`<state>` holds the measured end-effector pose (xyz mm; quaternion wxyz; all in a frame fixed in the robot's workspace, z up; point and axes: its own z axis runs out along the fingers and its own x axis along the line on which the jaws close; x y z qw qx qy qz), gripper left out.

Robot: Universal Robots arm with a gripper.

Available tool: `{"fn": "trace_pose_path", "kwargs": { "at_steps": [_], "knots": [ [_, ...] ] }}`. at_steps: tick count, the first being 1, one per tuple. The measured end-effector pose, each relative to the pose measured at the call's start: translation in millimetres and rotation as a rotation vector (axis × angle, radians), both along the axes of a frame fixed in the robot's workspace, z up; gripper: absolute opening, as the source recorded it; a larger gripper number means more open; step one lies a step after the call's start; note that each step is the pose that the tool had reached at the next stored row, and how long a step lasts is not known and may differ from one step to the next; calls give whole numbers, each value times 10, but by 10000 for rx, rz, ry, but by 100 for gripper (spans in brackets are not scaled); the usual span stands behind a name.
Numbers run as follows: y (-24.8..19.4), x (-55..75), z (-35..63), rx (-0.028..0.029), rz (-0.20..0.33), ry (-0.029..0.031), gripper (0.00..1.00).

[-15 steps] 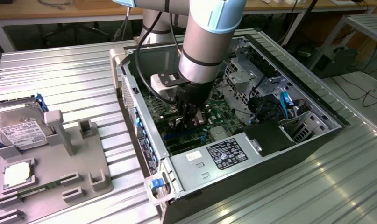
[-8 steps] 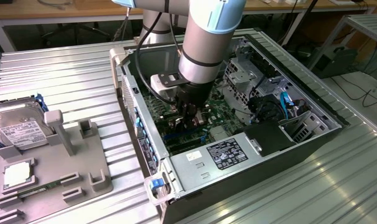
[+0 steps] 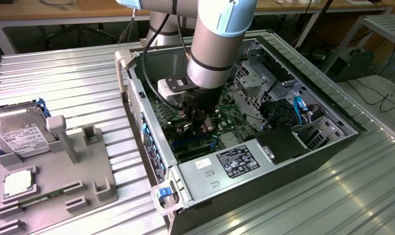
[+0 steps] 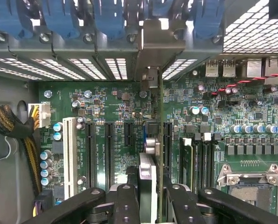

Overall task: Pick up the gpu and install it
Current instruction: 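Insert the gpu into the slot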

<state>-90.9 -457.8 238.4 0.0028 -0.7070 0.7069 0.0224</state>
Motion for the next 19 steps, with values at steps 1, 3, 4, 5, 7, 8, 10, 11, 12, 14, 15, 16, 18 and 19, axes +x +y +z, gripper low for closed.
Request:
{"fn": "trace_pose_path", "kwargs": {
  "at_steps": [1,3,4,5,7,8,10,11,12,14,15,16,18,19],
  "knots": [
    [0,0,-5,0,0,0,28],
    [0,0,-18,-1,0,1,28],
    [0,0,-24,1,0,0,28],
    [0,0,-25,1,0,0,28],
    [0,0,-26,3,1,-1,28],
    [1,0,-22,6,0,-2,28],
    [1,0,-12,14,1,-5,28],
    [1,0,-6,16,1,-6,28],
    [2,0,3,17,1,-8,28],
    [0,-3,15,8,1,-2,28],
    [0,-3,16,7,1,-1,28],
    [0,-4,16,7,1,-1,28],
    [1,-4,16,7,0,-2,28],
    [1,-4,16,8,0,-2,28]
  ]
}}
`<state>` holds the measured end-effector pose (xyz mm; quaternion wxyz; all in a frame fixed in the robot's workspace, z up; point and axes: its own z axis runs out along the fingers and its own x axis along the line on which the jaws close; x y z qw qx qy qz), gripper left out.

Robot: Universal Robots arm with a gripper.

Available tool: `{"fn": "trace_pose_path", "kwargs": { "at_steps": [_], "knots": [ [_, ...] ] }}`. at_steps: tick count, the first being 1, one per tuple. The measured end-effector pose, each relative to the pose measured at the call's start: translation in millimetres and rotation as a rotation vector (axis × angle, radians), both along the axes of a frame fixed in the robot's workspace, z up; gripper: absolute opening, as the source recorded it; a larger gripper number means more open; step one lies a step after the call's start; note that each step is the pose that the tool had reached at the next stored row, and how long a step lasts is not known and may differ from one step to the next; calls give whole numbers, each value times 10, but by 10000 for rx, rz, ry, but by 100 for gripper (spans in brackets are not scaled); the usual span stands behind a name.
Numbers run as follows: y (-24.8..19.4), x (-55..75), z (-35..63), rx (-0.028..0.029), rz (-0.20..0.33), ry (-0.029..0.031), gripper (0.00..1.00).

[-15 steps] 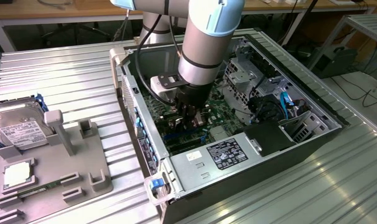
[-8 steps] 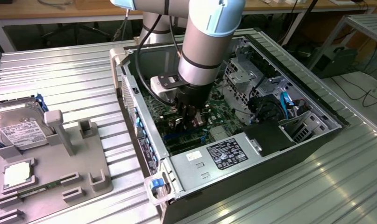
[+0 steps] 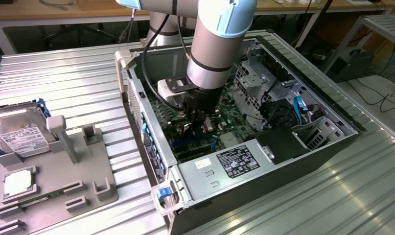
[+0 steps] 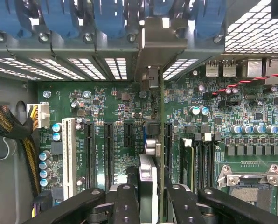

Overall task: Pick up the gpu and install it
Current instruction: 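Insert the gpu into the slot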

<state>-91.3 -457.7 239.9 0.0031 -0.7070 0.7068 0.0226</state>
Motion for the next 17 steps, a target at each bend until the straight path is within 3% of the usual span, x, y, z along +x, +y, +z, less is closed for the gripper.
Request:
{"fn": "trace_pose_path", "kwargs": {
  "at_steps": [17],
  "knots": [
    [3,0,0,-1,23,1,28]
  ]
}}
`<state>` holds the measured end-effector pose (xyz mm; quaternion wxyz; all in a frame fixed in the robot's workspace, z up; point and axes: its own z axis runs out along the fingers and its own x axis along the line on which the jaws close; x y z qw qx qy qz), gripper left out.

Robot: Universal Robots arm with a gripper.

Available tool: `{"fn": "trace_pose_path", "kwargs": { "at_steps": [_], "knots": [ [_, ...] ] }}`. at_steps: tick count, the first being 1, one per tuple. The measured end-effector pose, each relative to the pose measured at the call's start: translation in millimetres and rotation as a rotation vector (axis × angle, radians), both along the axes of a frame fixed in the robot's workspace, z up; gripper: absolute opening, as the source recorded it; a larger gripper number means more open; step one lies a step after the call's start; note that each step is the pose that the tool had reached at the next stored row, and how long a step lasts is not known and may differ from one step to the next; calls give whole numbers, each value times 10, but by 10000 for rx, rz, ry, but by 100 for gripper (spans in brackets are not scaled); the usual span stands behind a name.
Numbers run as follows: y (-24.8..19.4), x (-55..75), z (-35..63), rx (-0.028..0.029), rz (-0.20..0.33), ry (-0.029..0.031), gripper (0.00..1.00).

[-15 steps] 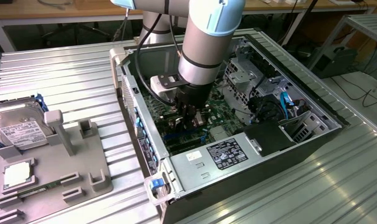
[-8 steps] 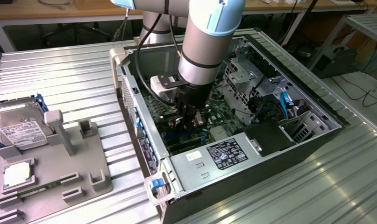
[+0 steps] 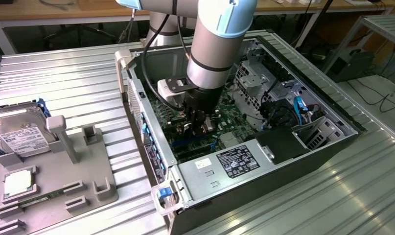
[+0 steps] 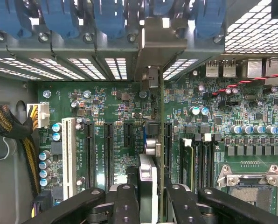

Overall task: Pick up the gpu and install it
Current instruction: 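Insert the gpu into the slot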

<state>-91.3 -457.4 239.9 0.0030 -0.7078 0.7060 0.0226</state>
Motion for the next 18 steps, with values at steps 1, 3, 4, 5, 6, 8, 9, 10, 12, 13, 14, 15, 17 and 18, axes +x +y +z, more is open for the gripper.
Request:
{"fn": "trace_pose_path", "kwargs": {
  "at_steps": [1,3,4,5,6,8,9,10,12,13,14,15,17,18],
  "knots": [
    [0,0,0,-1,2,0,28],
    [2,0,-2,-2,14,1,28],
    [3,0,-3,-2,18,1,28],
    [3,0,-4,-2,21,1,28],
    [4,0,-7,0,24,0,28],
    [4,0,-20,-6,35,4,28],
    [3,-1,-22,-8,37,5,28],
    [3,-1,-25,-8,39,5,28],
    [4,0,-32,-3,40,2,28],
    [4,0,-34,-1,41,2,28],
    [4,0,-34,-2,40,1,28],
    [4,0,-35,-1,41,1,28],
    [4,0,-35,-1,41,1,28],
    [4,0,-35,-1,41,1,28]
  ]
}}
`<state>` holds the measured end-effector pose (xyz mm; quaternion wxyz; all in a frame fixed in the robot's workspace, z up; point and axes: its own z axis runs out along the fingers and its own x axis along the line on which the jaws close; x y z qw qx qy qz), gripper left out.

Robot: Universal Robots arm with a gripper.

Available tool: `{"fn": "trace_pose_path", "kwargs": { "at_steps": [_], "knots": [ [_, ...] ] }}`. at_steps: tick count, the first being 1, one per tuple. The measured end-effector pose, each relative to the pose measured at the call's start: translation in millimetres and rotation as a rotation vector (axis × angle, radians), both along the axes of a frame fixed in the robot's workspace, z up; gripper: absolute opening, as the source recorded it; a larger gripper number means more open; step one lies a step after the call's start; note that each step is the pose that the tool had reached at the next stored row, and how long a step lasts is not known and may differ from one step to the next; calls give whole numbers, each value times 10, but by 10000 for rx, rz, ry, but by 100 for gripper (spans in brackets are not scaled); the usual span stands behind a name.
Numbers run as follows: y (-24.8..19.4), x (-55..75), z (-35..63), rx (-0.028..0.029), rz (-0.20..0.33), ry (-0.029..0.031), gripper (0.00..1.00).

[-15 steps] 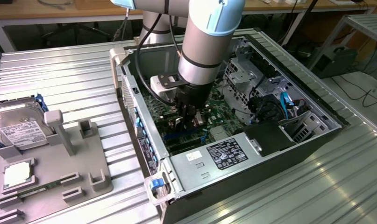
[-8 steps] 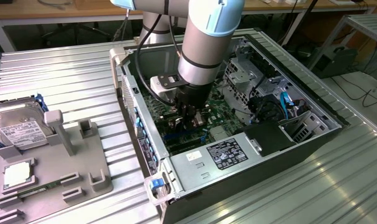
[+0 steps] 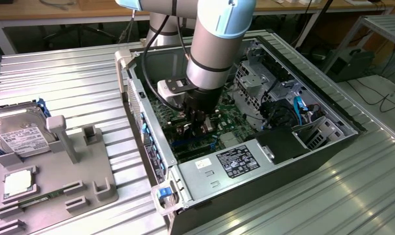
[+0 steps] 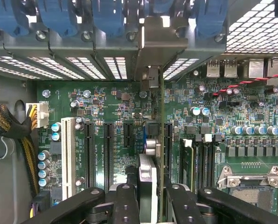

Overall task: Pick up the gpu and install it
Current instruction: 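Insert the gpu into the slot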

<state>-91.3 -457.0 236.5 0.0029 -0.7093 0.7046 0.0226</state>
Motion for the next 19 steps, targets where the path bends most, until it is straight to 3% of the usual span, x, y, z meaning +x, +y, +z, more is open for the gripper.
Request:
{"fn": "trace_pose_path", "kwargs": {
  "at_steps": [16,19],
  "knots": [
    [-9,1,20,12,44,-8,28],
    [-11,0,27,-10,50,0,28]
  ]
}}
